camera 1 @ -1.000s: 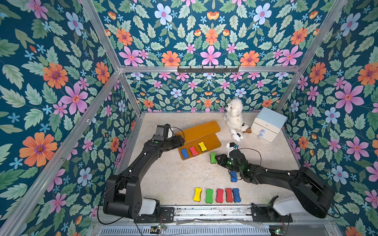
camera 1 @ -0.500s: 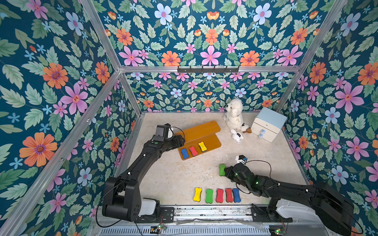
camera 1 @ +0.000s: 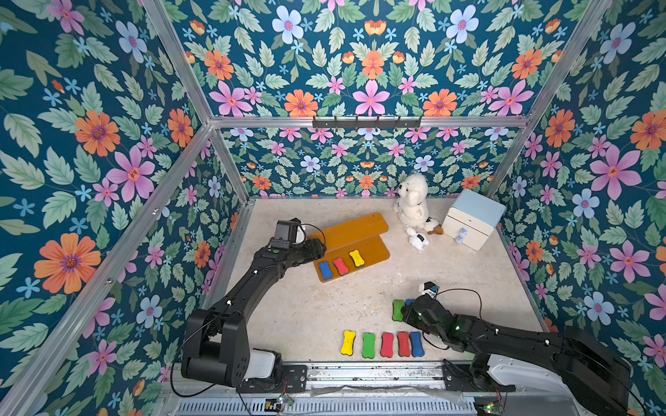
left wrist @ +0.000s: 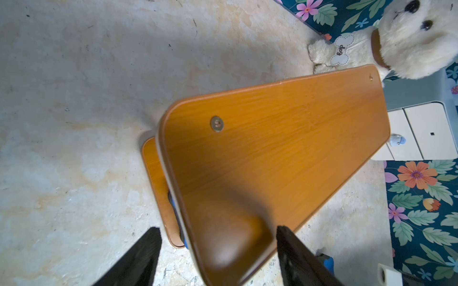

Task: Remove the whiteboard erasers from the shelf
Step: Place the whiteboard eraser at the center of the board.

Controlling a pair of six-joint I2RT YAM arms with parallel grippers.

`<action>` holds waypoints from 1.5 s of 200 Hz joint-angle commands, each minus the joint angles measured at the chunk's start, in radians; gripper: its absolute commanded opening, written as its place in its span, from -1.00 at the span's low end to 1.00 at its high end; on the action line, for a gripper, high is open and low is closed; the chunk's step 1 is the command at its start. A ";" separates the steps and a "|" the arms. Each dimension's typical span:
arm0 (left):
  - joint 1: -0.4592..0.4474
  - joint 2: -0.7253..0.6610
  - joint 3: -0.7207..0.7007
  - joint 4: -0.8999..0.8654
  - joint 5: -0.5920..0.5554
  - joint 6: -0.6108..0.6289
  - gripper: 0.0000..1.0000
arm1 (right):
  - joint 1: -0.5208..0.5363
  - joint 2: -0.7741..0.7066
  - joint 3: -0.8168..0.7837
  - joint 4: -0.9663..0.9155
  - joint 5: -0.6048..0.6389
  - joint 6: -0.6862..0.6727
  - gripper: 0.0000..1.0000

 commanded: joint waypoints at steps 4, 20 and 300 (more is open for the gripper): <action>-0.001 0.001 0.005 0.010 -0.004 0.003 0.56 | 0.000 0.013 0.005 -0.026 -0.012 -0.032 -0.73; 0.000 -0.002 0.004 0.010 -0.009 0.005 0.55 | 0.001 0.021 0.008 -0.025 -0.018 -0.035 -0.72; 0.001 -0.019 0.003 0.010 -0.019 0.008 0.57 | 0.021 0.194 0.179 -0.031 -0.034 -0.192 -0.53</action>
